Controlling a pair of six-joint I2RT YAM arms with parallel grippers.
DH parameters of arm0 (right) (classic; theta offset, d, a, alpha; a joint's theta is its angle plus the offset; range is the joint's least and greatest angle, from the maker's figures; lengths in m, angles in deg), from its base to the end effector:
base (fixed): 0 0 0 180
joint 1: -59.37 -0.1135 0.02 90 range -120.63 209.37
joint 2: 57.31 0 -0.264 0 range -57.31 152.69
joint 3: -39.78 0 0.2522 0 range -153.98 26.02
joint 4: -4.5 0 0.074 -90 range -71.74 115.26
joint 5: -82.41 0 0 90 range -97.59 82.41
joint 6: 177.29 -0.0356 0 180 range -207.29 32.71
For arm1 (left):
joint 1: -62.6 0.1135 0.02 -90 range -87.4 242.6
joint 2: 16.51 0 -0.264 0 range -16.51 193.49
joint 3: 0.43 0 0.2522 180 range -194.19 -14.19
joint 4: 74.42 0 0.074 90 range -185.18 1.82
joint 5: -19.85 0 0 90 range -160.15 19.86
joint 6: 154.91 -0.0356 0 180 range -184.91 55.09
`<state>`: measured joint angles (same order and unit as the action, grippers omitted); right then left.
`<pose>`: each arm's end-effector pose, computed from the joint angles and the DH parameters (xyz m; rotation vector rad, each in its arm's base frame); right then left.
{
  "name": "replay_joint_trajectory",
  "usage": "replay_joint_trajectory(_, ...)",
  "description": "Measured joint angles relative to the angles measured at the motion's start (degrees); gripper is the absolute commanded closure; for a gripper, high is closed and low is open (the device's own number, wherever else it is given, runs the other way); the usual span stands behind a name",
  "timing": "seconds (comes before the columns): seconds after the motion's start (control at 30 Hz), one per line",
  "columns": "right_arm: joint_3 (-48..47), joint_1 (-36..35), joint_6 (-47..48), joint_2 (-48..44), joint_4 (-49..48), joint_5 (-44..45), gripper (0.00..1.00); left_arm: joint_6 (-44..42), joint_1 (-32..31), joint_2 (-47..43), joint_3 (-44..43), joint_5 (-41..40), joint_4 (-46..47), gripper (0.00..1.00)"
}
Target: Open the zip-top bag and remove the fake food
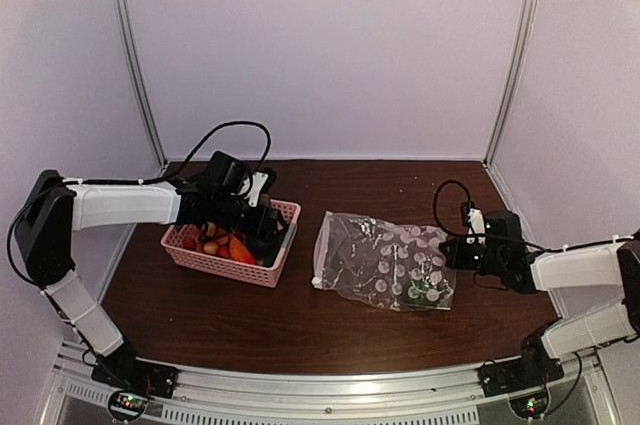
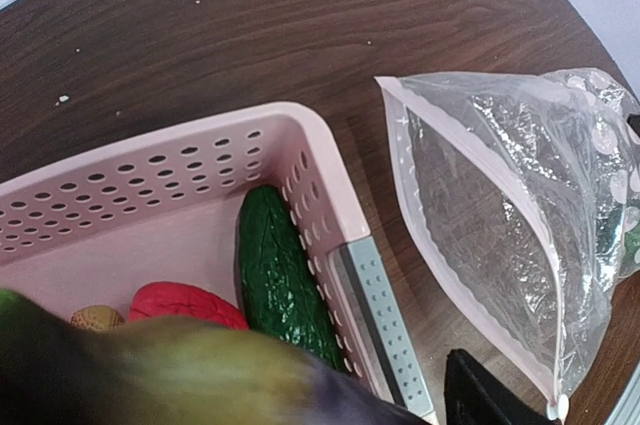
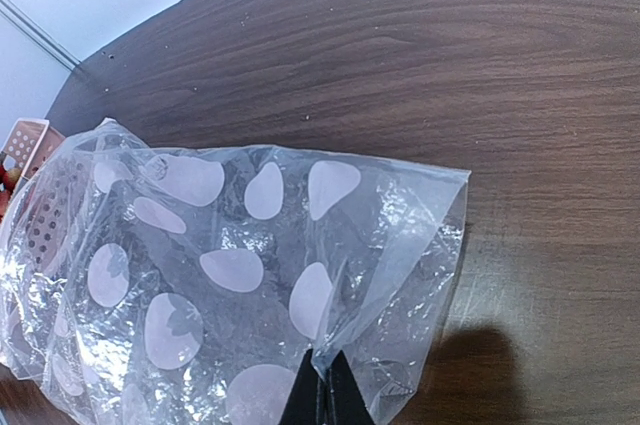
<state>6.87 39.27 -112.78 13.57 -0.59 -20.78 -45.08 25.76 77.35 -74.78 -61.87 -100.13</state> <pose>0.2072 0.0845 0.1488 -0.0350 2.2126 0.7011 0.2790 -0.2154 0.2151 0.4336 2.4070 -0.6338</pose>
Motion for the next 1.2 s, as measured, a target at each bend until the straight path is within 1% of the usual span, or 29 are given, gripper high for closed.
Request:
replay_joint_trajectory(0.07, -0.2, 0.0, 0.1, 0.2, -0.2, -0.1, 1.00, 0.0, 0.0, 0.2, 0.0, -0.3, -0.4, 0.35)
replay_joint_trajectory(0.1, -0.2, 0.0, 0.2, 0.4, -0.2, -0.1, 1.00, 0.0, 0.0, 0.3, 0.0, -0.5, -0.7, 0.30)
replay_joint_trajectory(0.17, -0.3, 0.0, 0.3, 0.9, -0.2, -0.3, 1.00, 0.0, 0.0, 0.6, -0.3, -0.8, -1.6, 0.24)
replay_joint_trajectory(0.27, -0.5, 0.0, 0.3, 1.4, -0.2, -0.6, 1.00, 0.0, 0.0, 1.0, -0.9, -1.0, -2.3, 0.18)
replay_joint_trajectory(0.43, -1.2, 0.0, 0.3, 2.1, -0.2, -1.0, 1.00, 0.1, 0.0, 1.1, -1.5, -1.9, -3.0, 0.06)
replay_joint_trajectory(0.5, -1.3, 0.0, 0.4, 2.1, -0.2, -1.0, 1.00, 0.0, 0.0, 1.0, -2.0, -2.6, -3.0, 0.04)
replay_joint_trajectory(0.63, -1.3, 0.0, 1.0, 2.1, -0.2, -1.0, 1.00, 0.0, 0.0, -0.1, -3.1, -4.0, -3.1, 0.05)
replay_joint_trajectory(0.7, -1.3, 0.0, 1.2, 2.1, -0.2, -1.0, 1.00, -0.1, 0.0, -1.2, -3.2, -4.5, -3.0, 0.09)
replay_joint_trajectory(0.73, -1.3, 0.0, 1.3, 2.0, -0.2, -1.0, 1.00, -0.2, 0.0, -1.9, -3.2, -4.5, -2.8, 0.13)
replay_joint_trajectory(0.83, -1.3, 0.0, 1.4, 1.9, -0.1, -1.0, 1.00, -0.7, -0.2, -3.3, -3.9, -3.8, -2.1, 0.29)
replay_joint_trajectory(0.93, -1.3, 0.0, 1.4, 1.6, -0.1, -1.0, 1.00, -1.4, -0.6, -3.3, -5.0, -2.4, -1.2, 0.51)
replay_joint_trajectory(1.03, -1.3, 0.0, 1.4, 1.5, -0.1, -1.0, 1.00, -2.3, -1.3, -2.6, -5.6, -1.4, -1.0, 0.66)
replay_joint_trajectory(1.2, -1.3, 0.0, 1.4, 1.2, 0.0, -1.0, 1.00, -3.4, -3.1, 1.2, -6.4, -0.2, -0.7, 0.87)
